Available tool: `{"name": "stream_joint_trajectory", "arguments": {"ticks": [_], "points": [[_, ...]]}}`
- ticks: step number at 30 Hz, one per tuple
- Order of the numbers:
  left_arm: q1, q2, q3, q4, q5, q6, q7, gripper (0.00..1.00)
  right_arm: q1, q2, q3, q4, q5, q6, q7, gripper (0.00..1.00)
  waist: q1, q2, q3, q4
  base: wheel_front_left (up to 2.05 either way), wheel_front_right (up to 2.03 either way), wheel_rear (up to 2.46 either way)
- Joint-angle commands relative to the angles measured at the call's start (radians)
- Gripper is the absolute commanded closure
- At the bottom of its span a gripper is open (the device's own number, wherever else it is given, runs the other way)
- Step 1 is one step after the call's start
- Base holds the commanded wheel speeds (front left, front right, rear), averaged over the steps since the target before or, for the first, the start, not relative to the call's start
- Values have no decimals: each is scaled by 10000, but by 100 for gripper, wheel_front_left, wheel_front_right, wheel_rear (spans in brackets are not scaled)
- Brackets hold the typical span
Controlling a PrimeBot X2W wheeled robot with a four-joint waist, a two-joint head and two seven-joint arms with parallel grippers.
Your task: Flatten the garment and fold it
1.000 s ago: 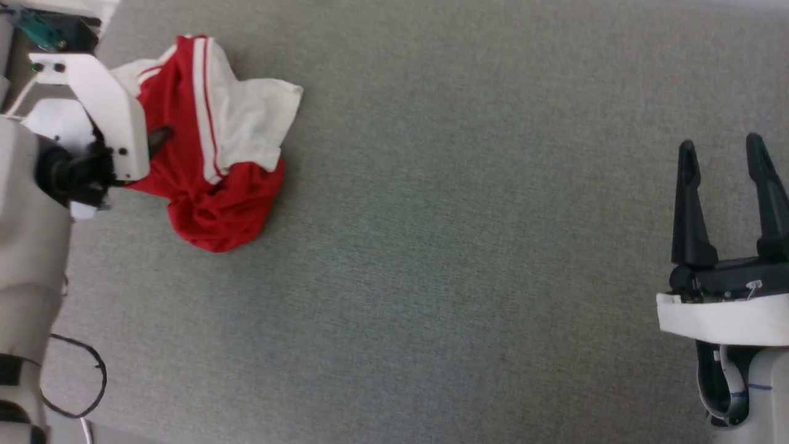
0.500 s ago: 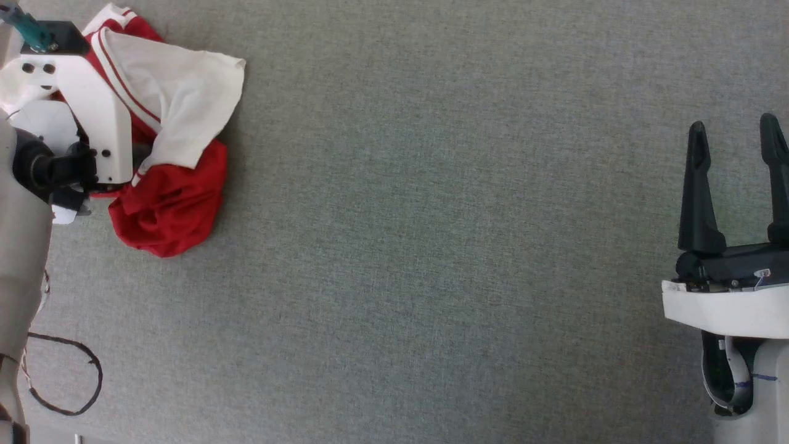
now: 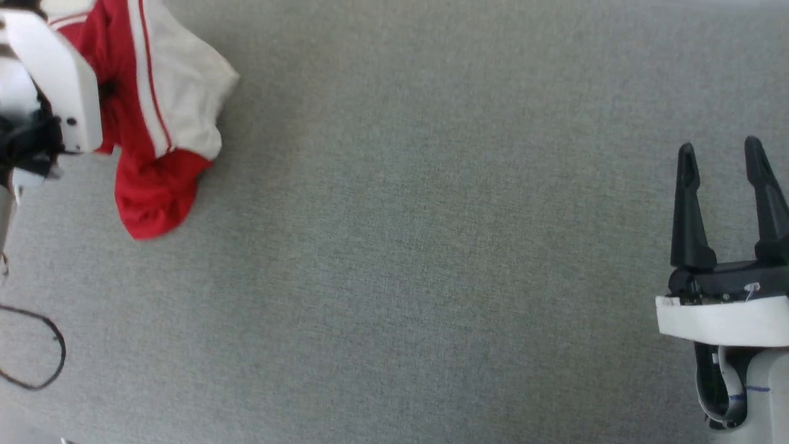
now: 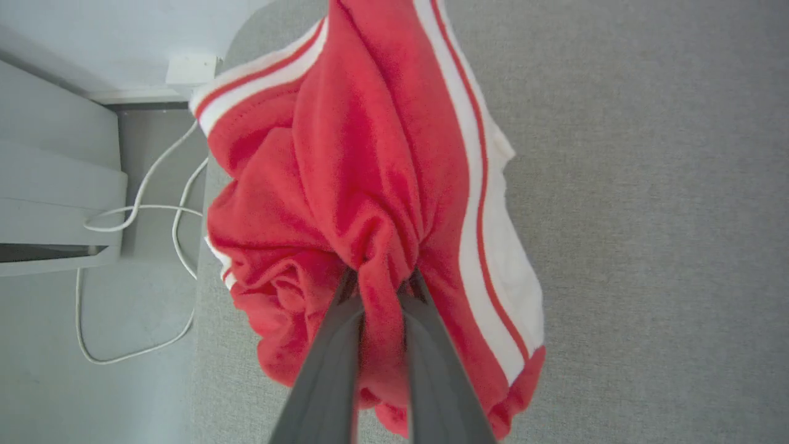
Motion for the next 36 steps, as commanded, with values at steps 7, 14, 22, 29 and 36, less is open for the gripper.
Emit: {"name": "stream_joint_trajectory", "arguments": {"ticks": [7,14,22,29,36], "points": [[-839,553,-1387,-2075,-197,-65,-223,100,682,20,-81,221,429,-9,-47,0,0,0,-1767,-132,0,0,0],[-1244,519,-2604,-3953,-711,-65,-402,100,985,20,-84,269,668,-9,-47,0,0,0,-2350,-873,0,0,0],[-1385,0,-3746,-5070,-1095,-65,-606,100,948,20,-114,279,842,-9,-47,0,0,0,-2335,-2058,0,0,0],[-1185,-1131,-5090,-4809,-1441,-65,-1063,100,767,20,-65,268,1044,-9,-47,0,0,0,-1932,-3290,0,0,0],[-709,-2203,-6665,-3771,-1829,-65,-1758,100,557,20,-116,244,1240,-9,-47,0,0,0,-1359,-4321,0,0,0]]}}
